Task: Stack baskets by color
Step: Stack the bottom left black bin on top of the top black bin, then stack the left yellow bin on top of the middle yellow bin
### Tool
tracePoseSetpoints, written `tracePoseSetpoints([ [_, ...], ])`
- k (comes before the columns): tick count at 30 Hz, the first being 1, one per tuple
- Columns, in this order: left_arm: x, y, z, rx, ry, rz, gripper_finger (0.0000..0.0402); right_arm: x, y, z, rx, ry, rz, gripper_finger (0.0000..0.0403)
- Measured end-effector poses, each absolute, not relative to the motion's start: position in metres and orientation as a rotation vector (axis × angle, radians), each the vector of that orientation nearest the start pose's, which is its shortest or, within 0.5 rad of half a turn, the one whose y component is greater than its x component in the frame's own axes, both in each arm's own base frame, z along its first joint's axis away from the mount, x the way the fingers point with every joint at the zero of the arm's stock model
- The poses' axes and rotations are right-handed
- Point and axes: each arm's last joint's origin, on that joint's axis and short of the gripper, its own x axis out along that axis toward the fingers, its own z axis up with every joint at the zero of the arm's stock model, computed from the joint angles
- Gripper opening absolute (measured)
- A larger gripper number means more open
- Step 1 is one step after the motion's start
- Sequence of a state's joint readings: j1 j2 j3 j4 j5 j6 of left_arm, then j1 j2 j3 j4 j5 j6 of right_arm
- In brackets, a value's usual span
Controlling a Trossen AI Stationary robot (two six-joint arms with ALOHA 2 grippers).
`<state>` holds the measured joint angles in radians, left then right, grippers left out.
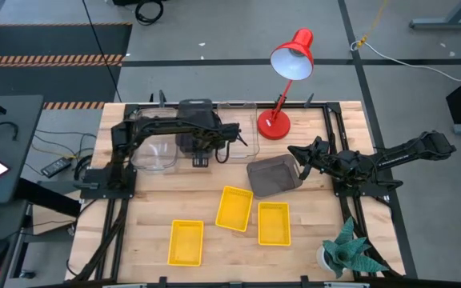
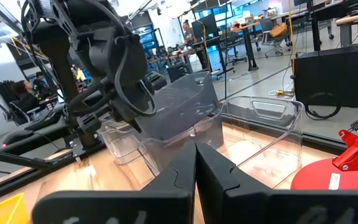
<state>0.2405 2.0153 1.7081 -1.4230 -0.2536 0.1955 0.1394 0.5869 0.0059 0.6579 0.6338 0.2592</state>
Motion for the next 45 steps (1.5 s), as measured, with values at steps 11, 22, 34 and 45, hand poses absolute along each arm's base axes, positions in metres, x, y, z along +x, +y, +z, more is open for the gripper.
tracePoseSetpoints([
  [11, 0.357, 0.09, 0.23, 0.052, 1.773, 0.096, 0.0004, 0.13, 0.001, 0.172, 0.283, -0.135, -0.482, 0.0013],
  [22, 0.361, 0.079, 0.23, 0.099, 1.761, 0.091, 0.0125, 0.13, 0.001, 0.172, 0.283, -0.136, -0.482, 0.0013],
  [34, 0.357, 0.074, 0.251, 0.087, 1.651, 0.169, 0.0224, 0.13, 0.001, 0.172, 0.283, -0.135, -0.482, 0.0013],
  [45, 0.341, 0.008, 0.293, 0.104, 1.271, -0.014, 0.0168, 0.13, 0.001, 0.172, 0.283, -0.135, -0.483, 0.0013],
])
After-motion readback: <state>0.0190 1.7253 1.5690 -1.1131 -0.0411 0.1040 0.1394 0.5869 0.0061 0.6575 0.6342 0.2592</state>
